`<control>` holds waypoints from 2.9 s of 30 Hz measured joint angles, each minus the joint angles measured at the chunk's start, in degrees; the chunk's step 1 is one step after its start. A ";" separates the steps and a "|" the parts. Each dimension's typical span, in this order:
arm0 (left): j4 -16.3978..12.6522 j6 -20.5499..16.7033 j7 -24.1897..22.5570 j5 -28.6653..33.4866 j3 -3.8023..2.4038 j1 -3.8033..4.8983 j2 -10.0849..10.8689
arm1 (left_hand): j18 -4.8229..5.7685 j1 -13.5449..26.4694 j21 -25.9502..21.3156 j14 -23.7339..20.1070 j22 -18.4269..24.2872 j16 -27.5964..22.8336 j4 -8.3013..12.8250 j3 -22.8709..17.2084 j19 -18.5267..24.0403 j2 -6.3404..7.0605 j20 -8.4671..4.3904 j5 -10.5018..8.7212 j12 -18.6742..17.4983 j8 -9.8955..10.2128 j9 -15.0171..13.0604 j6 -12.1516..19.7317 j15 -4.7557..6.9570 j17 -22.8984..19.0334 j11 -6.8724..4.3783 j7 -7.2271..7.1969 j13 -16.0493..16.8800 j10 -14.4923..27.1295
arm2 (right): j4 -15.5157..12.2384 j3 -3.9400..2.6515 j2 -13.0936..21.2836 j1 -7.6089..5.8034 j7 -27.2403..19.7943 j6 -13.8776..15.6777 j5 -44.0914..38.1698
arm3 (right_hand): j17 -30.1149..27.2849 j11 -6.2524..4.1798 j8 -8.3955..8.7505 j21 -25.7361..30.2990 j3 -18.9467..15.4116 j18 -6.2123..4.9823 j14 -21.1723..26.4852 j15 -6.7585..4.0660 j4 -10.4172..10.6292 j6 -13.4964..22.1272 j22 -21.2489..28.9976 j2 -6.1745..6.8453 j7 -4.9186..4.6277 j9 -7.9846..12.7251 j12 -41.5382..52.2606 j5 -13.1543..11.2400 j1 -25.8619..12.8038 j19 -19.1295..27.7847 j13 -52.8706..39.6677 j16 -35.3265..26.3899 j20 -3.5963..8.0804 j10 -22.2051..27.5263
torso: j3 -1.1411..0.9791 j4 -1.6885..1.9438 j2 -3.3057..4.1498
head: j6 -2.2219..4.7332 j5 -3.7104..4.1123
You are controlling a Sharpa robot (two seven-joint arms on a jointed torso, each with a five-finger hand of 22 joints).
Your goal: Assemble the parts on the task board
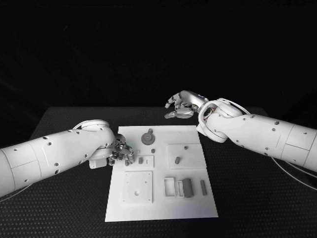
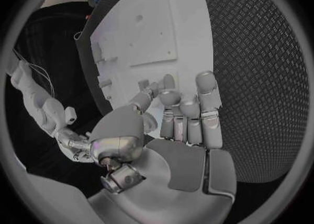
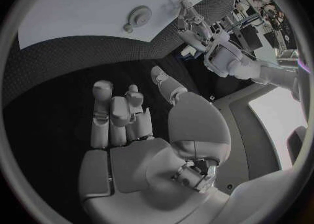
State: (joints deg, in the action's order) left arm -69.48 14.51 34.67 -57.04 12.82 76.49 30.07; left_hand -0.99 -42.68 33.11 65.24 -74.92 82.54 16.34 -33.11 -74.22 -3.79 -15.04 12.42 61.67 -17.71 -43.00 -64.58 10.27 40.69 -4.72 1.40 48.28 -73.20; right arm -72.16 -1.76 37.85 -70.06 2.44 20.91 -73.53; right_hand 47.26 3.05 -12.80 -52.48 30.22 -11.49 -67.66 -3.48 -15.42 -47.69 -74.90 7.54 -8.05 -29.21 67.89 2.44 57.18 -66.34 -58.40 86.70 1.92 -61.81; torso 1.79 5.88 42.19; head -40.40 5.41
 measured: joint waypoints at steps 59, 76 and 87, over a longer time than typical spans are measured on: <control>-1.20 -12.09 -6.36 2.91 -2.92 0.51 3.60 | 0.18 2.54 -5.67 -5.71 0.91 -4.82 -1.41 5.85 6.42 8.00 1.64 -9.42 -5.20 2.26 1.13 7.05 -2.44 -3.20 2.62 3.03 -3.23 6.33 | 0.37 0.00 0.18 0.07 -0.03 -0.08 0.04 | 0.00 0.00 0.00 0.00 0.00 0.00 0.00 0.00 0.00 0.12 0.00 0.00 0.11 0.00 0.00 0.00 0.00 -0.09 0.03 0.00 0.09 0.00 | -0.03 0.01 -0.02 | 0.68 0.26; -1.60 -23.59 -28.87 0.66 -0.90 0.40 2.87 | 0.06 -23.46 -20.36 -12.27 11.40 -22.99 0.38 0.90 14.38 9.40 10.19 -8.41 -40.40 4.58 6.00 12.68 -10.86 -13.22 10.31 6.27 -28.86 14.73 | 0.85 0.00 0.25 0.10 -0.03 -0.09 0.04 | 0.00 -0.01 0.00 0.00 0.00 0.00 0.00 0.00 0.00 0.27 0.00 0.00 0.16 0.00 0.00 0.00 0.00 0.00 0.03 0.00 0.00 0.00 | 0.07 0.07 0.00 | 1.46 0.46; -0.15 -30.49 -38.94 -14.26 0.78 -1.41 -0.21 | -0.78 -25.95 -15.55 -4.61 8.00 -17.95 0.34 1.92 5.97 10.74 8.06 -8.42 -47.48 4.90 7.90 11.35 -9.12 -9.33 10.00 6.06 -32.74 11.83 | 1.46 0.00 0.10 0.13 -0.06 -0.08 0.05 | 0.00 -0.01 0.00 0.00 0.00 0.00 0.00 0.00 0.00 0.28 0.00 0.00 0.16 0.00 0.00 0.00 0.00 0.01 0.08 0.00 -0.01 0.00 | 0.08 -0.03 0.09 | 1.67 0.75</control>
State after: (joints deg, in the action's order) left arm -69.63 -15.98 -4.27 -71.31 13.60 75.07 29.86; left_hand -1.76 -68.63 17.55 60.63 -66.92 64.58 16.68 -31.19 -68.25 6.95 -6.97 3.99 14.19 -12.81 -35.10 -53.23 1.15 31.36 5.28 7.46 15.55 -61.37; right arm -70.71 -1.76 37.95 -69.93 2.39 20.83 -73.48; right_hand 47.26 3.05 -12.80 -52.48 30.21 -11.48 -67.66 -3.48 -15.41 -47.42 -74.90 7.54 -7.89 -29.21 67.89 2.44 57.18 -66.33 -58.32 86.70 1.91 -61.82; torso 1.86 5.85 42.28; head -38.73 6.16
